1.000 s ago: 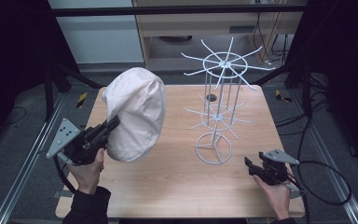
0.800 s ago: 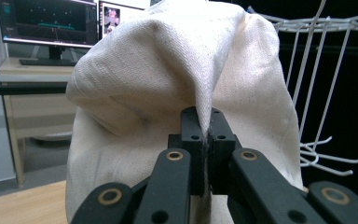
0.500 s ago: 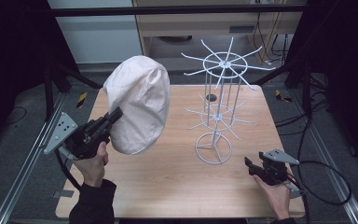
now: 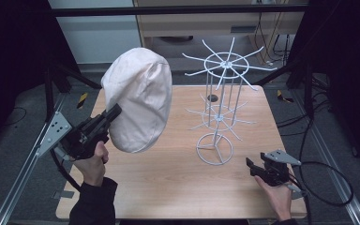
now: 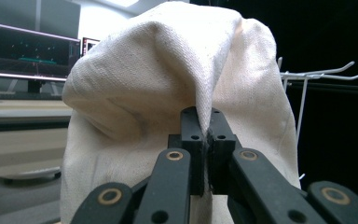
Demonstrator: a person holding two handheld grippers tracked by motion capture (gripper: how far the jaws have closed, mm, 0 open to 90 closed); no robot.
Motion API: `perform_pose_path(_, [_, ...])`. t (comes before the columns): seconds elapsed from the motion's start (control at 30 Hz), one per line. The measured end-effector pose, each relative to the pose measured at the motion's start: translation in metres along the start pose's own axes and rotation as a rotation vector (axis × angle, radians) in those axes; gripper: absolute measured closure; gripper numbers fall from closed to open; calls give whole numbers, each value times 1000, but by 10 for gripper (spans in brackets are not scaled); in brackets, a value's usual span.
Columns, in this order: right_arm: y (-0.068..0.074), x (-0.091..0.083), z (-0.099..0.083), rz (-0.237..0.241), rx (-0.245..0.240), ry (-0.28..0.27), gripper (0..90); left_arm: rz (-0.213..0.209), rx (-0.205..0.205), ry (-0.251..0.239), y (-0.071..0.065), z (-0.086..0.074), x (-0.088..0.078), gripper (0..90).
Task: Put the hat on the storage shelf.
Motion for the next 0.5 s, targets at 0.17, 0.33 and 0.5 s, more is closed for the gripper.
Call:
perform_pose_path(0.17, [1, 0, 0, 3, 6, 5, 382, -13, 3, -16, -3, 4, 1, 880])
perform_pose_path(0.33, [1, 0, 0, 4, 7, 6, 382, -32, 7, -28, -9, 9, 3, 880])
perform_pose_path(0.5, [0, 1, 0, 1, 0, 2, 381, -57, 4, -43, -14, 14, 6, 879])
Point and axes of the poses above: each handheld gripper's, and its own axes: x roughly forward along the jaws, z roughly out of its top, y roughly to its left, the point moved 6 cm from there along x, roughly forward along the jaws, and after that the axes turned 9 degrees about -z, right-handed, at the moved point
